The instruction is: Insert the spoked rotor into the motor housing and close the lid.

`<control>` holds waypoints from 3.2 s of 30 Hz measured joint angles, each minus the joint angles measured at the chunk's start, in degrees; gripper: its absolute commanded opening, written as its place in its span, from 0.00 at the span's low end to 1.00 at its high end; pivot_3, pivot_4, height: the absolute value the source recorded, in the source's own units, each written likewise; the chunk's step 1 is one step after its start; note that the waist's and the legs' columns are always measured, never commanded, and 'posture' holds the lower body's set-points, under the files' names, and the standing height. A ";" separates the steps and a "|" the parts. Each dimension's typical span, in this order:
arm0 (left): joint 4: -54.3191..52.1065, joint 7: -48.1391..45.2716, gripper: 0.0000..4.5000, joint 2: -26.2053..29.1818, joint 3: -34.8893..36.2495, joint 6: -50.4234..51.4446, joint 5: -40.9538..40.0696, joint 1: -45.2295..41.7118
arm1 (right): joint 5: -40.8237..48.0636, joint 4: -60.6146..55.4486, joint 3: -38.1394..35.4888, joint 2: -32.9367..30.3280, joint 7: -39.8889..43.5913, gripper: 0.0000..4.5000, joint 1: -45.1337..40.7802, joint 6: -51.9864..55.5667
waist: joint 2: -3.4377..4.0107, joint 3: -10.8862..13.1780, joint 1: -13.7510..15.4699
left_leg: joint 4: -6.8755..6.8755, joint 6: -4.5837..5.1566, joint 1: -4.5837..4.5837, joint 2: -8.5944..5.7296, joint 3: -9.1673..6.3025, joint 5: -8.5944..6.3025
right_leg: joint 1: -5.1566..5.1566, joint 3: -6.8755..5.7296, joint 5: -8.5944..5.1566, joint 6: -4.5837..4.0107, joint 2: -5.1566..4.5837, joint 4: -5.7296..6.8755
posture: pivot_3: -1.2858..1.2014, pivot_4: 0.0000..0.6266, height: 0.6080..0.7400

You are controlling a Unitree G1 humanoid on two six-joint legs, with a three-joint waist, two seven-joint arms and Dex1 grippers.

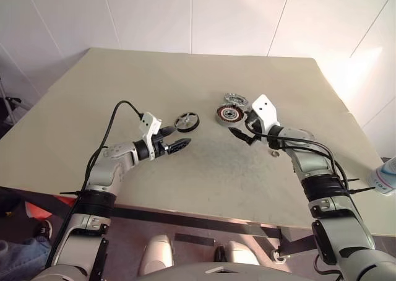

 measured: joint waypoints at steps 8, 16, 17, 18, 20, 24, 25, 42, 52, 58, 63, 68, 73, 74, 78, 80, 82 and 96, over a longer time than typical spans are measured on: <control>0.56 0.20 0.96 -0.02 0.00 0.00 0.00 -0.22 | -0.88 1.70 0.83 0.77 -0.12 1.00 -1.07 -0.56 | 0.00 0.00 -0.01 | 0.07 -0.02 0.01 0.01 0.00 0.00 | -0.01 0.00 0.00 0.00 0.00 0.10 | 0.52 0.00 1.00; 0.64 0.71 0.96 -0.12 0.00 -0.01 0.03 -0.22 | -2.14 8.84 2.41 1.18 0.08 1.00 -5.55 -3.75 | 0.00 0.00 -0.03 | 0.09 -0.02 0.01 0.01 0.00 0.00 | -0.01 0.00 0.00 -0.01 0.00 0.14 | 0.52 0.00 1.00; 0.64 0.73 0.96 -0.20 0.00 -0.01 0.02 -0.22 | -2.40 10.36 2.61 1.23 0.16 1.00 -6.60 -4.35 | 0.00 0.00 -0.05 | 0.10 -0.03 0.01 0.01 0.00 0.00 | -0.01 0.00 0.00 -0.01 0.00 0.14 | 0.52 0.00 1.00; 0.67 0.81 0.96 -0.27 -0.02 -0.01 0.03 -0.22 | -2.79 13.03 2.97 1.39 0.31 1.00 -8.19 -5.36 | 0.00 0.00 -0.09 | 0.11 -0.03 0.01 0.02 0.00 0.00 | -0.02 0.00 0.00 -0.01 0.00 0.16 | 0.52 0.00 1.00; 0.67 0.93 0.96 -0.54 -0.06 -0.01 0.04 -0.23 | -3.73 18.42 3.87 1.63 0.67 1.00 -11.21 -7.51 | 0.00 0.00 -0.12 | 0.11 -0.03 0.00 0.03 0.00 0.00 | -0.03 0.00 0.00 -0.02 0.00 0.18 | 0.52 0.00 1.00; 0.65 1.46 0.96 -0.69 -0.08 0.00 0.08 -0.23 | -5.86 28.88 5.26 2.43 1.69 1.00 -15.98 -11.50 | 0.01 0.00 -0.13 | 0.12 -0.02 -0.07 0.03 0.00 0.00 | -0.08 0.00 0.00 -0.02 0.00 0.19 | 0.52 0.00 1.00; 0.65 1.82 0.96 -0.70 -0.08 0.00 0.10 -0.23 | -6.88 32.24 6.09 2.54 2.17 1.00 -17.50 -12.54 | 0.01 0.00 -0.13 | 0.14 -0.01 -0.11 0.03 0.00 -0.01 | -0.11 0.00 0.00 -0.03 0.00 0.20 | 0.52 0.00 1.00; 0.64 4.50 0.96 -0.81 -0.03 -0.14 0.11 0.06 | -13.62 44.30 8.58 3.93 2.71 0.58 -24.94 -17.35 | 0.01 0.00 -0.21 | 0.19 -0.06 0.05 0.09 0.01 0.02 | -0.04 -0.01 0.02 -0.07 0.00 0.36 | 0.52 0.00 1.00; 0.65 4.74 0.96 -1.03 -0.03 -0.16 0.14 0.57 | -14.40 46.55 8.46 5.56 2.34 0.50 -26.66 -17.17 | 0.02 0.00 -0.19 | 0.20 -0.11 0.06 0.09 0.01 0.05 | -0.05 -0.01 0.06 -0.14 0.00 0.39 | 0.52 0.00 1.00; 0.68 5.08 0.96 -1.07 -0.03 -0.20 0.24 0.54 | -14.45 47.66 8.24 6.24 2.23 0.23 -27.69 -16.62 | 0.02 0.01 -0.18 | 0.20 -0.11 0.06 0.10 0.01 0.05 | -0.05 -0.01 0.06 -0.14 0.01 0.39 | 0.52 0.00 1.00; 0.68 5.50 0.96 -1.05 0.01 -0.20 0.30 0.54 | -14.48 48.29 8.24 6.22 1.53 0.23 -27.95 -16.19 | 0.03 0.01 -0.04 | 0.21 -0.14 0.07 0.11 0.03 0.07 | 0.02 -0.01 0.06 -0.14 -0.01 0.39 | 0.52 0.00 1.00; 0.71 5.78 0.96 -1.06 0.01 -0.21 0.35 0.54 | -14.43 48.34 8.26 6.27 1.90 0.04 -28.11 -16.38 | 0.03 0.01 -0.05 | 0.21 -0.16 0.07 0.12 0.03 0.08 | 0.02 -0.01 0.06 -0.15 -0.01 0.39 | 0.52 0.00 1.00; 0.83 5.88 0.96 -1.12 0.04 -0.31 0.61 0.50 | -14.52 48.41 8.29 6.23 1.94 0.01 -28.15 -16.29 | 0.03 0.01 0.06 | 0.21 -0.15 0.02 0.13 0.05 0.08 | 0.02 -0.02 0.06 -0.15 -0.01 0.37 | 0.52 0.00 1.00; 0.86 5.89 0.96 -1.12 0.04 -0.45 0.72 0.50 | -14.52 48.40 8.29 6.22 1.98 0.01 -28.15 -16.31 | 0.03 0.01 0.06 | 0.21 -0.15 0.02 0.14 0.05 0.08 | 0.02 -0.02 0.06 -0.15 -0.01 0.36 | 0.52 0.00 1.00; 0.88 5.92 0.96 -1.13 0.04 -0.68 0.99 0.50 | -14.52 48.37 8.27 6.09 2.49 0.01 -28.15 -16.42 | 0.03 0.01 0.06 | 0.21 -0.15 0.01 0.15 0.05 0.08 | 0.00 -0.03 0.06 -0.14 -0.01 0.35 | 0.52 0.00 1.00; 0.88 5.96 0.96 -1.15 0.04 -0.69 1.05 0.50 | -14.51 48.29 8.25 6.00 2.69 0.01 -28.15 -16.43 | 0.03 0.01 0.07 | 0.21 -0.15 -0.01 0.15 0.05 0.08 | 0.00 -0.03 0.06 -0.14 -0.01 0.34 | 0.52 0.00 1.00; 0.89 6.10 0.96 -1.20 0.04 -0.71 1.09 0.50 | -14.42 48.06 8.17 5.73 3.64 0.01 -28.12 -16.35 | 0.03 0.01 0.10 | 0.21 -0.15 -0.05 0.15 0.05 0.08 | -0.02 -0.03 0.06 -0.14 -0.01 0.33 | 0.52 0.00 1.00; 0.72 7.02 0.96 -1.79 0.04 -0.72 1.24 1.59 | -9.34 15.51 7.02 -6.09 20.25 0.01 -11.12 -6.65 | 0.04 0.02 1.59 | 0.25 0.36 -0.57 0.17 0.07 0.01 | -0.33 -0.07 -0.04 0.02 0.00 0.14 | 0.52 0.00 1.00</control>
